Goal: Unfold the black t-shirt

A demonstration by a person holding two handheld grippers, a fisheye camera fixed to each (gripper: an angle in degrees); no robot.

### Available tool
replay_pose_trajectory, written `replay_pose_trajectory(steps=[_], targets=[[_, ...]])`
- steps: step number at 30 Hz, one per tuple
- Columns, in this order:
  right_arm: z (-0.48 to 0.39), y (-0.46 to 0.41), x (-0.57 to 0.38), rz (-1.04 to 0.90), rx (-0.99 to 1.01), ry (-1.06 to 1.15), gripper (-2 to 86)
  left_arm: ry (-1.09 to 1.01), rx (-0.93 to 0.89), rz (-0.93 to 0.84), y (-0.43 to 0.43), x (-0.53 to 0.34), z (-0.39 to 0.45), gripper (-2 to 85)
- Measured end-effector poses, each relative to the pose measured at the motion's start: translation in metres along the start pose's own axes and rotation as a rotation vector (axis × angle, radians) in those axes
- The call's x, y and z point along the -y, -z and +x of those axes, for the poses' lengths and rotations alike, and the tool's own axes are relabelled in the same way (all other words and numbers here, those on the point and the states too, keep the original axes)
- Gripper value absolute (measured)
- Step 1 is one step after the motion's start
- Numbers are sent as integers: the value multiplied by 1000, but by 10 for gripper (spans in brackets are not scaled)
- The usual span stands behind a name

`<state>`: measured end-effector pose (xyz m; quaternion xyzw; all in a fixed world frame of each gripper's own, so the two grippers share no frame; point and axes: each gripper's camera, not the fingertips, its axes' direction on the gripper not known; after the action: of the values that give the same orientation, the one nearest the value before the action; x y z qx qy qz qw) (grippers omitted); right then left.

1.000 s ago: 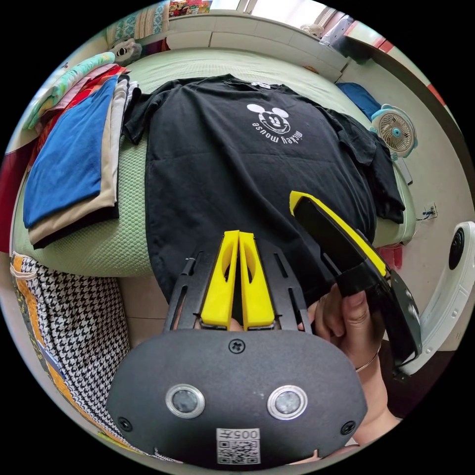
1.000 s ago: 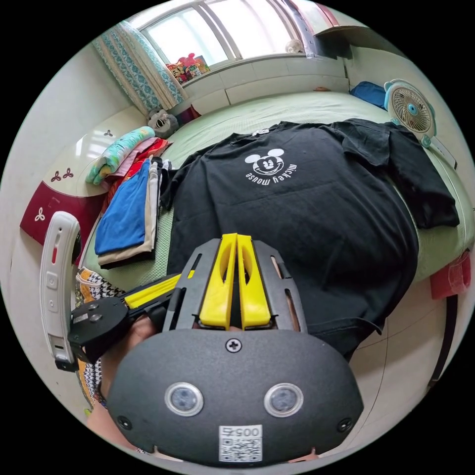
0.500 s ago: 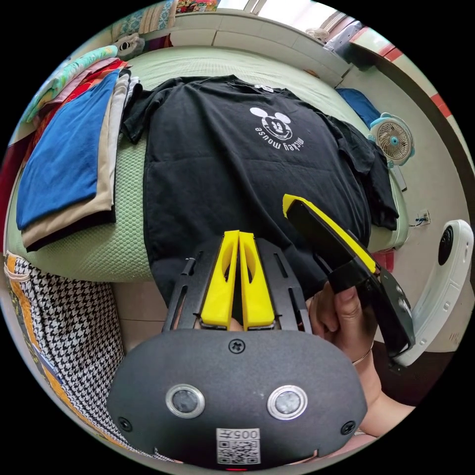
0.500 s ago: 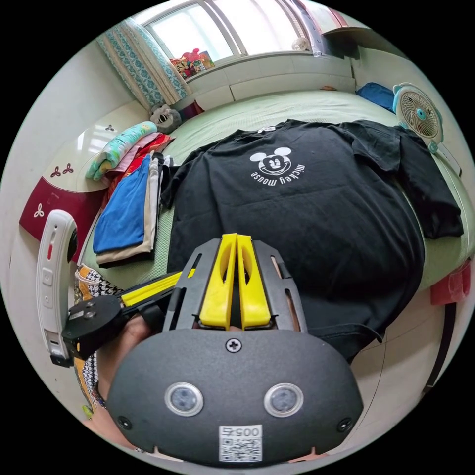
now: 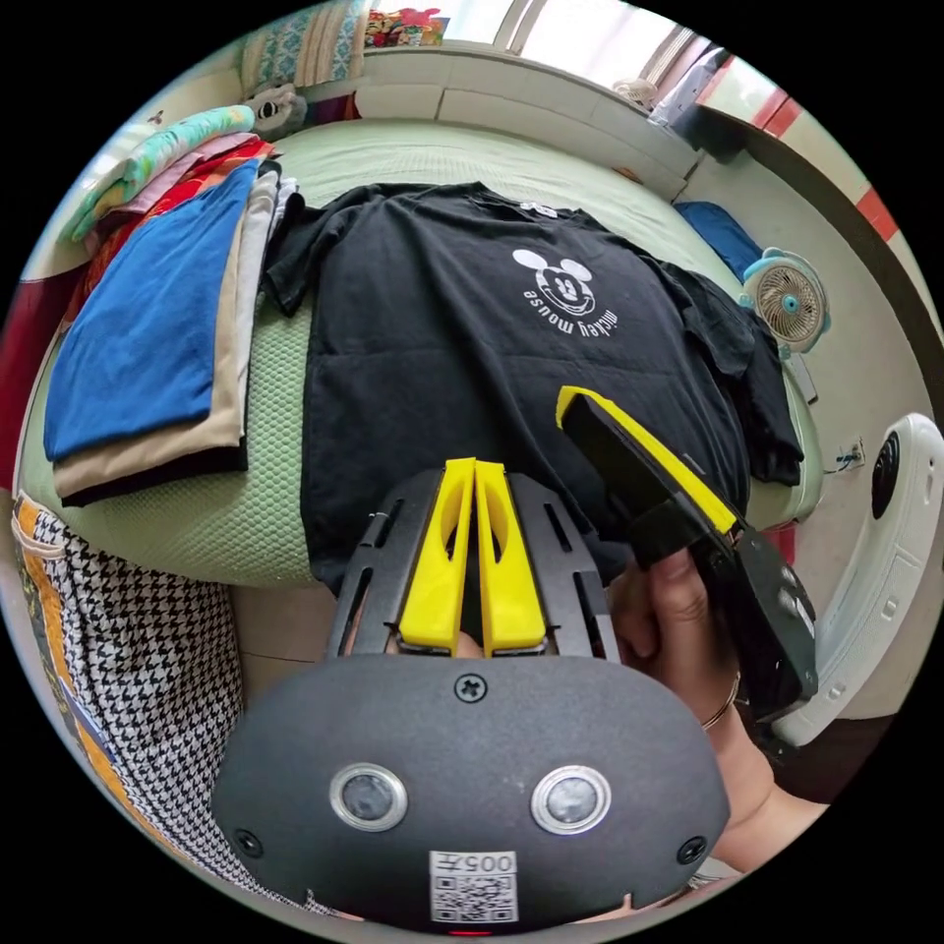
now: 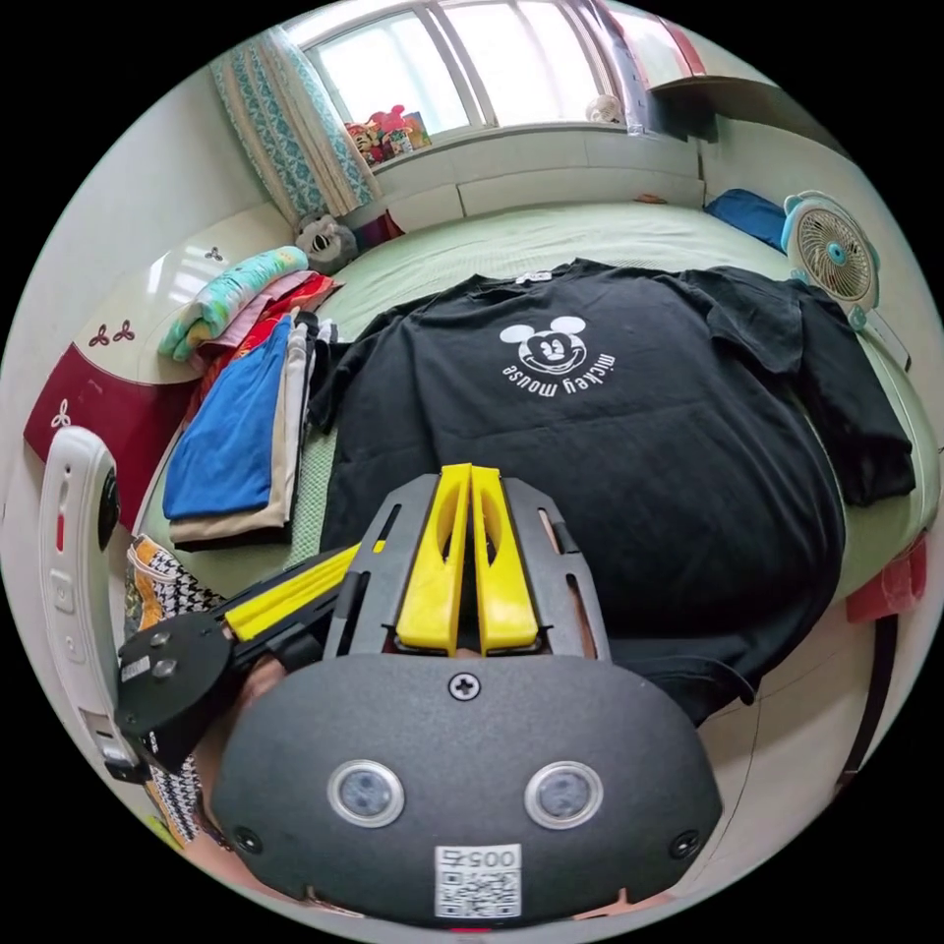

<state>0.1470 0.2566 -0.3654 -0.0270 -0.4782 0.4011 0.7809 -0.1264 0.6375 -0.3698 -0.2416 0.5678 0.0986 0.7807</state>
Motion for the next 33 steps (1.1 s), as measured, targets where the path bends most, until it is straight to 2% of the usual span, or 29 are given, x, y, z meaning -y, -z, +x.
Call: replay_pose_trajectory(steps=[6, 18, 24, 33], targets=[[-11, -6, 0, -35, -23, 18, -9, -9, -6, -17, 2, -4, -3, -3], [-29, 14, -19, 23, -28, 98, -10, 1, 42, -18, 14, -17, -7, -3], [-21, 20, -17, 12, 1, 62, -10, 0, 52, -26, 16, -19, -6, -3], [-26, 23, -13, 18, -62, 83, -10, 25, 30, -35, 20, -18, -16, -3]])
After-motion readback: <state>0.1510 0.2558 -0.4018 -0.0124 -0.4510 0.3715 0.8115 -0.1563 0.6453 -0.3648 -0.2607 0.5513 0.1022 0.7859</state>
